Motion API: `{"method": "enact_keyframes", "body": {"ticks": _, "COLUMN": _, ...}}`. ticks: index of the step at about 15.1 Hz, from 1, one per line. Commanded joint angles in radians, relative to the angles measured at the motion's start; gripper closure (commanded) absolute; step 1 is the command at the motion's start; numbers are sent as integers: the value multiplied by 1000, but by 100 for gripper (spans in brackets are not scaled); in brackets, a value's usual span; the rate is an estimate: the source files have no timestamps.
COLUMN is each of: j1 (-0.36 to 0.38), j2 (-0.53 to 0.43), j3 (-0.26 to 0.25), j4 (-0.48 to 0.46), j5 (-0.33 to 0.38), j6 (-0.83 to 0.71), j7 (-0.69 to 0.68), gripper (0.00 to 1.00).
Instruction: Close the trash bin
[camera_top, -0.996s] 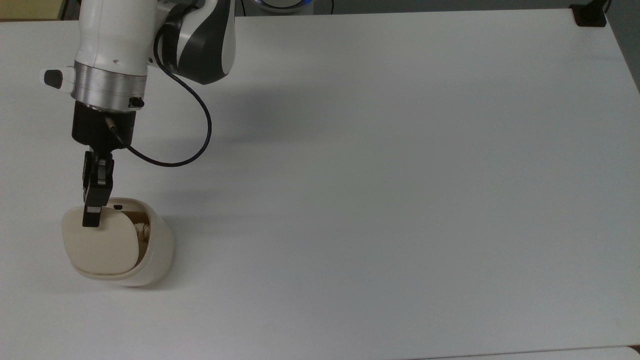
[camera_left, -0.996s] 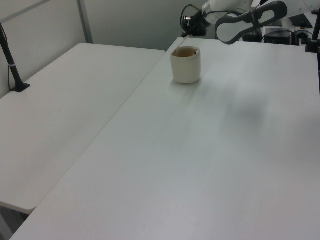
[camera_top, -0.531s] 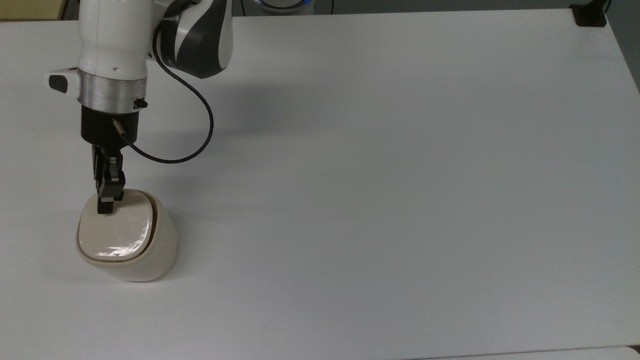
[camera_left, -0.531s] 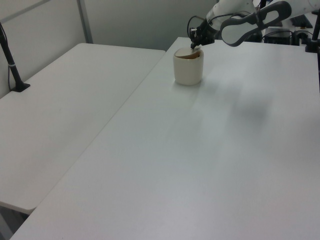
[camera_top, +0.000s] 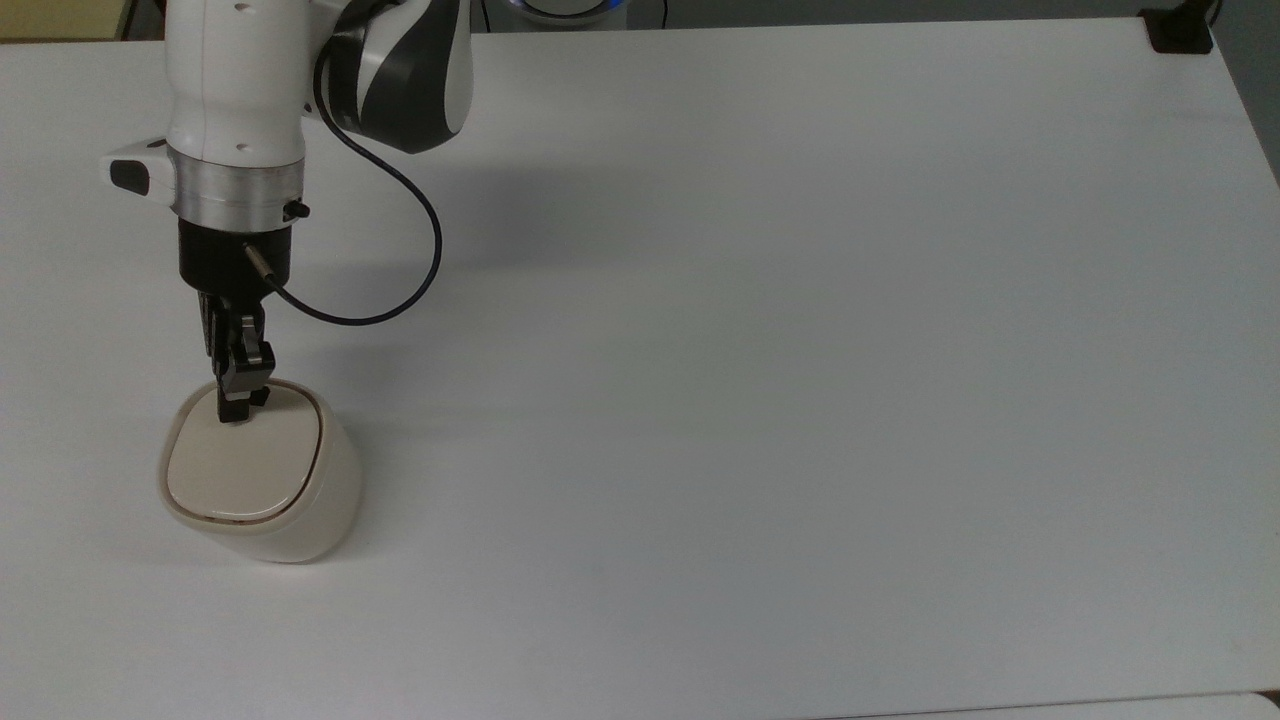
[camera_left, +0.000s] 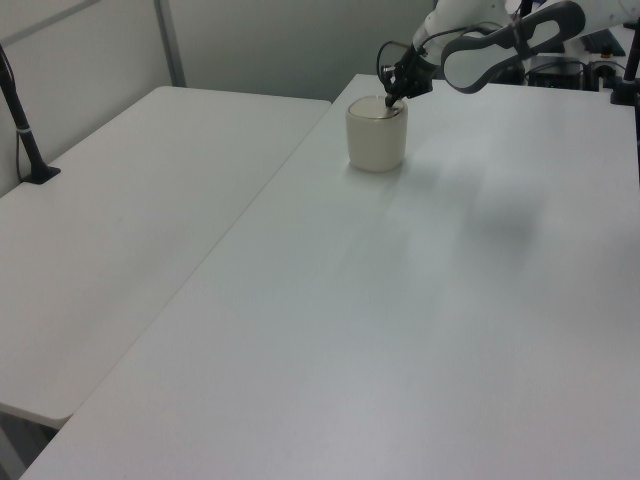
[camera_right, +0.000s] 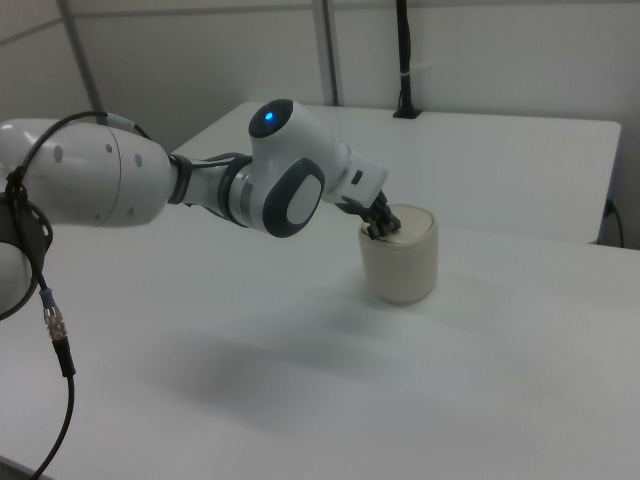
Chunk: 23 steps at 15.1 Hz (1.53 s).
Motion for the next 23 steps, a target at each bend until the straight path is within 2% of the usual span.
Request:
{"method": "enact_keyframes", "body": {"ticks": 1, "j1": -6, "j2": -20, "j3": 28, "j4": -52, "j5": -16, "j6": -35, "j7": -17, "gripper": 100}}
{"method": "enact_keyframes", "body": {"ticks": 7, "j1": -8, "j2": -10, "j3": 29, "j4": -63, "j5": -53, "j6": -35, "j7": -15, "gripper": 100}}
{"method": "enact_keyframes", "body": {"ticks": 10, "j1": -11, "j2": -110, "j3": 46, "j4": -56, "j5": -38, "j6": -154, "j7": -15, "gripper": 100}}
{"method": "enact_keyframes", "body": {"ticks": 15, "j1": -17, "j2": -257, "j3": 124, "j4": -56, "j5": -35, "j6": -387, "j7": -14, "gripper": 100}}
{"method": "enact_keyframes", "body": {"ticks": 16, "j1": -17, "j2": -283, "j3": 137, "j4": -56, "j5": -35, "j6": -433, "j7": -15, "gripper": 97}}
{"method": "enact_keyframes", "body": {"ticks": 17, "j1": -15, "j2": -306, "j3": 147, "j4": -56, "j5": -35, "j6": -487, "j7": -15, "gripper": 90}}
{"method": "enact_keyframes", "body": {"ticks": 18, "j1": -11, "j2": -332, "j3": 154, "j4": -56, "j5": -35, "j6": -540, "j7": -15, "gripper": 70}}
{"method": "enact_keyframes", "body": {"ticks": 19, "j1": -3, "j2": -361, "j3": 160, "j4": -56, "j5": -35, "j6": -597, "j7": -15, "gripper": 35}}
{"method": "enact_keyframes", "body": {"ticks": 20, "j1": 5, "j2": -391, "j3": 166, "j4": -56, "j5": -32, "j6": -657, "j7": -18, "gripper": 17}}
{"method": "enact_keyframes", "body": {"ticks": 21, "j1": 15, "j2": -418, "j3": 172, "j4": -56, "j5": -24, "j6": -712, "j7": -45, "gripper": 6}}
{"method": "enact_keyframes", "body": {"ticks": 22, "j1": 37, "j2": -443, "j3": 174, "j4": -57, "j5": -6, "j6": -764, "j7": -90, "gripper": 0}}
{"method": "enact_keyframes", "body": {"ticks": 23, "j1": 64, "j2": -466, "j3": 174, "j4": -57, "j5": 10, "j6": -810, "j7": -137, "gripper": 0}}
